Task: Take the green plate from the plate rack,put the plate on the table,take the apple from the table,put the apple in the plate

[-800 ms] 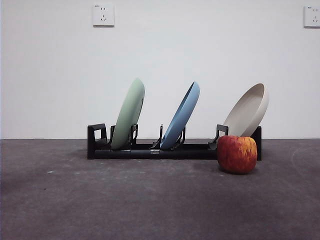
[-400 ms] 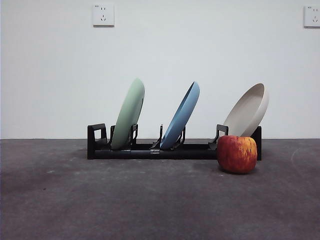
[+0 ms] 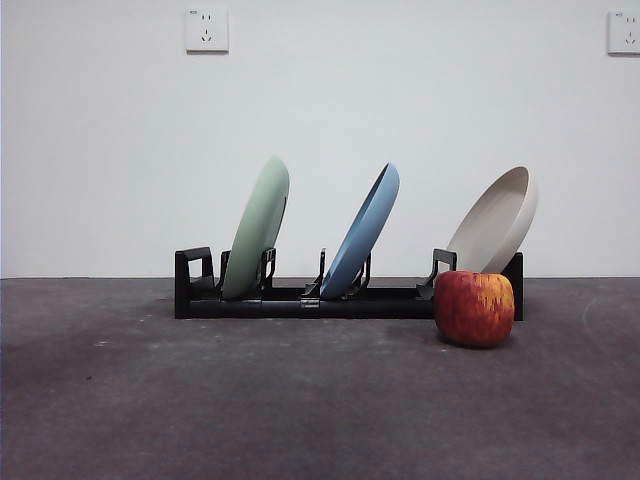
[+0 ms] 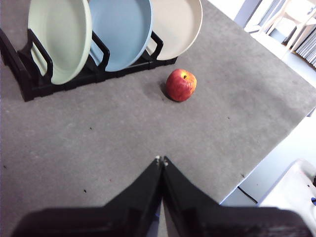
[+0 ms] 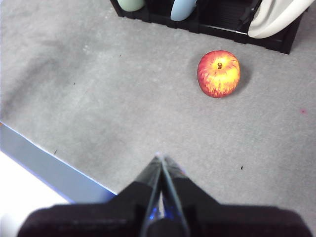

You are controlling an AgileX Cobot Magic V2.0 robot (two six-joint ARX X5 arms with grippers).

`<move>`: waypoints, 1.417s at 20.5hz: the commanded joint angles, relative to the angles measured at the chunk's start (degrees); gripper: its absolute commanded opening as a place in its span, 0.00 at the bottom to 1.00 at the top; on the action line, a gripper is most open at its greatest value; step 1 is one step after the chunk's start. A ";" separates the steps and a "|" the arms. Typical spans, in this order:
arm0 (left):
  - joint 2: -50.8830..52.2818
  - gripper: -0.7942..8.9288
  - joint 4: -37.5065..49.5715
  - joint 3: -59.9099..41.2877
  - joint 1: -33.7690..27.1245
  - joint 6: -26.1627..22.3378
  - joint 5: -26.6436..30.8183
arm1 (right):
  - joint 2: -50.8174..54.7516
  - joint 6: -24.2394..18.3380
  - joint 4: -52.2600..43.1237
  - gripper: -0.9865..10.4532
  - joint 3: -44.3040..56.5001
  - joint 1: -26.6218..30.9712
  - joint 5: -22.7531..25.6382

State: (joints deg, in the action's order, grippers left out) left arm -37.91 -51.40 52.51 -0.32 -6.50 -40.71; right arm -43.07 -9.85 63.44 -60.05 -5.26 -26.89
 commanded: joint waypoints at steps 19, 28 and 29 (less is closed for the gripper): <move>-5.05 0.76 8.00 0.13 1.18 3.17 0.04 | -0.81 2.12 -0.20 0.68 -0.20 -0.13 -0.15; -28.50 0.76 28.37 9.27 12.59 9.51 5.44 | -1.95 2.34 -0.42 0.68 -0.20 -0.13 -0.17; -32.00 0.76 29.38 11.69 13.46 9.51 6.58 | -1.95 2.32 -0.42 0.68 -0.20 -0.13 -0.17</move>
State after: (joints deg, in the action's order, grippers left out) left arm -68.49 -22.57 63.75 12.88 2.66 -34.46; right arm -45.04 -7.92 63.40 -60.05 -5.26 -27.00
